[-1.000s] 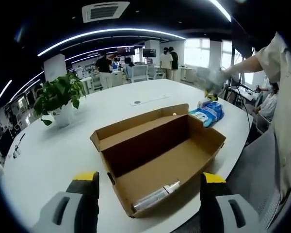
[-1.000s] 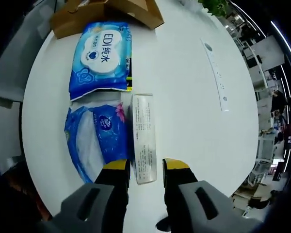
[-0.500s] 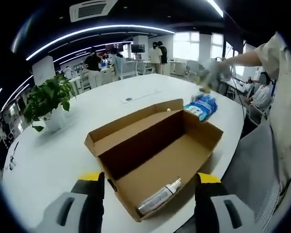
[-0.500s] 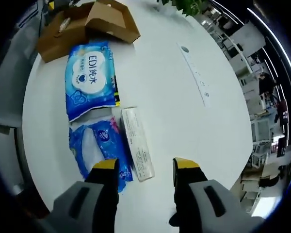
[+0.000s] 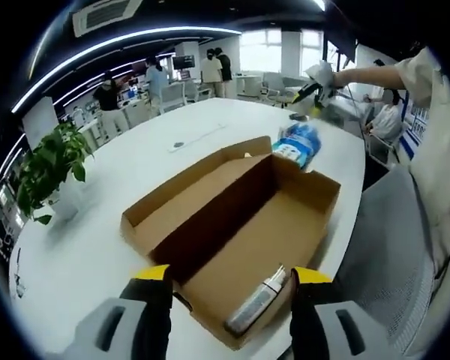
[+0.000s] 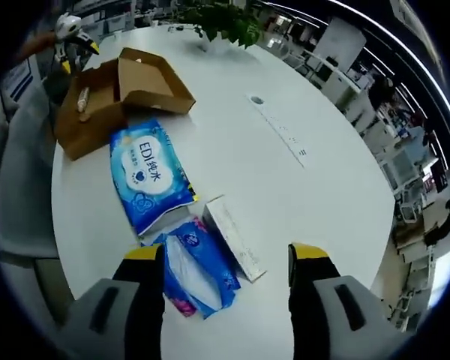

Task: Operate the shoe box by opening the lid, removing the specified soft item, and placing it in the target area until the item is outside and the box remains undamaged.

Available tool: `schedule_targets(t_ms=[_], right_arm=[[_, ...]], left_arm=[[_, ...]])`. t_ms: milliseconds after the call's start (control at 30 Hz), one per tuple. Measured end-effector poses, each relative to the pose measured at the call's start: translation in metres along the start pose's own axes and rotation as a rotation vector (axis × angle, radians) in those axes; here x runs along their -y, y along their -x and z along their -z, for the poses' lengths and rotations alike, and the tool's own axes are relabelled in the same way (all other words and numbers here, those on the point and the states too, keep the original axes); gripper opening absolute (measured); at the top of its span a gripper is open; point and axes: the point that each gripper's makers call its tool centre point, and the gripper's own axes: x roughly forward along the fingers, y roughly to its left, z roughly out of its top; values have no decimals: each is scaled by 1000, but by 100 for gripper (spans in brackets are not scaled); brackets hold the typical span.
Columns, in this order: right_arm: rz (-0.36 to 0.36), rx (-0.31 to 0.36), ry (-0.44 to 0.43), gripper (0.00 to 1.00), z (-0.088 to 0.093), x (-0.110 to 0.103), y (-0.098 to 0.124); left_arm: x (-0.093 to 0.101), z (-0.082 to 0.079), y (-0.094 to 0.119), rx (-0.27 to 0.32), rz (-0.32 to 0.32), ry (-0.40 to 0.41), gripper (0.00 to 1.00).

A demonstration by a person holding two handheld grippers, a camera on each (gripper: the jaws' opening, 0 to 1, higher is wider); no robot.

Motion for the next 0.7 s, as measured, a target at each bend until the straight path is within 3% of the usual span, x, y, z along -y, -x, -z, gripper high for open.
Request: schedule_targets(t_ms=[267, 600, 700], right_arm=[[0, 63, -62, 78, -6, -26, 13], [16, 153, -149, 94, -11, -58, 35], [26, 179, -173, 96, -12, -67, 44]], left_arm=[[2, 8, -13, -106, 95, -101, 62], [13, 6, -31, -168, 233, -174, 60], [21, 13, -33, -222, 295, -201, 60]])
